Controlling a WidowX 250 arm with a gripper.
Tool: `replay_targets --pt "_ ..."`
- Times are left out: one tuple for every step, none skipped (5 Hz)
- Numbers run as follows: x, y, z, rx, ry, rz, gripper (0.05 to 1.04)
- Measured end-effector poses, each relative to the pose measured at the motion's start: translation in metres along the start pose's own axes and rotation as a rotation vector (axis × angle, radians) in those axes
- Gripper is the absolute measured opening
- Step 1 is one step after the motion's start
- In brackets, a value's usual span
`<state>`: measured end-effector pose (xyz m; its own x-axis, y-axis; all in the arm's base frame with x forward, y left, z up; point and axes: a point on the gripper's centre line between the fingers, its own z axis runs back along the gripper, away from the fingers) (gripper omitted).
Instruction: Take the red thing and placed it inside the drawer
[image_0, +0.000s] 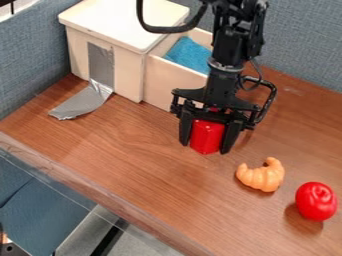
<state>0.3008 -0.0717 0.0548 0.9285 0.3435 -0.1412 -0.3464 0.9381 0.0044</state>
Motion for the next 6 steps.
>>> replay_targets --pt "0.002 -0.001 0.02 -0.008 -0.039 -0.013 0.789" --pt "0.01 -0.005 0.038 -0.019 -0.074 -0.028 0.789" --pt "0.019 -0.004 0.05 -0.025 -0.102 -0.035 0.789" --pt "0.036 -0.001 0.069 -0.044 -0.163 -0.031 0.789" --pt "0.062 0.007 0.058 -0.048 -0.141 -0.024 0.789" --pt "0.082 0.011 0.058 -0.032 -0.136 -0.035 0.789"
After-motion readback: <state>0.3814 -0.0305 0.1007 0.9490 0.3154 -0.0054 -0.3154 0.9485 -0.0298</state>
